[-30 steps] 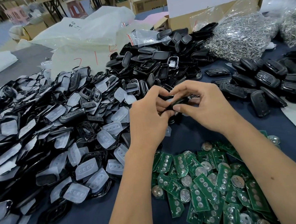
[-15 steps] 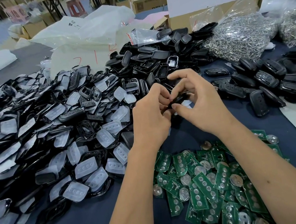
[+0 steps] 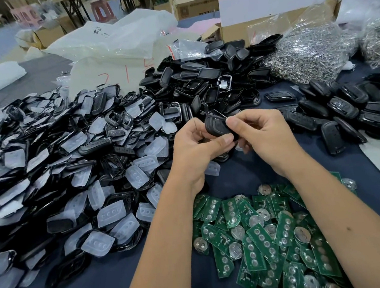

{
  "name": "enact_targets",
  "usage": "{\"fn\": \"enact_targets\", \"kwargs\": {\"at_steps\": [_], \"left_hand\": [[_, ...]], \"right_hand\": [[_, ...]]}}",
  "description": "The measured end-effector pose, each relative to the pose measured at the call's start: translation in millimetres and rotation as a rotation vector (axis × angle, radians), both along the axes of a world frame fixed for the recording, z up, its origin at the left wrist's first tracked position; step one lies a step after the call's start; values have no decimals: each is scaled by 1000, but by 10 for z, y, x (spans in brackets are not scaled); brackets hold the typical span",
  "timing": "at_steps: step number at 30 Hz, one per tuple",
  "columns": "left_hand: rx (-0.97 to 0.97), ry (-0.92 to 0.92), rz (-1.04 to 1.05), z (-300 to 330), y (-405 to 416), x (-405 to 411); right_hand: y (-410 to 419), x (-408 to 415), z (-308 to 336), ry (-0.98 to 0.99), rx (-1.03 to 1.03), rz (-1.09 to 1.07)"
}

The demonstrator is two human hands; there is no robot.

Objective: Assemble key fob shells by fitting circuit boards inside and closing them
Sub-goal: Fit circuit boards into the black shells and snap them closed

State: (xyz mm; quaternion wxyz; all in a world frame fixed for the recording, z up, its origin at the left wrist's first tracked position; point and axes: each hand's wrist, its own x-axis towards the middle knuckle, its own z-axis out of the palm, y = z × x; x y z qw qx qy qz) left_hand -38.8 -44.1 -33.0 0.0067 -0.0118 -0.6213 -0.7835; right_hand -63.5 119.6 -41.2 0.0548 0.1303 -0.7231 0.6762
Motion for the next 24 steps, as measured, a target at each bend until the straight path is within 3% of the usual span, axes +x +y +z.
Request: {"fn": "enact_targets", "kwargs": {"at_steps": [19,24], "left_hand": [[128,-33,-104,36,1,58],[51,-60,-33,-11,21,45]], "right_hand": [[31,-11,-9,-183,-197,80],[29,-11,-4,-183,-198,25]]}}
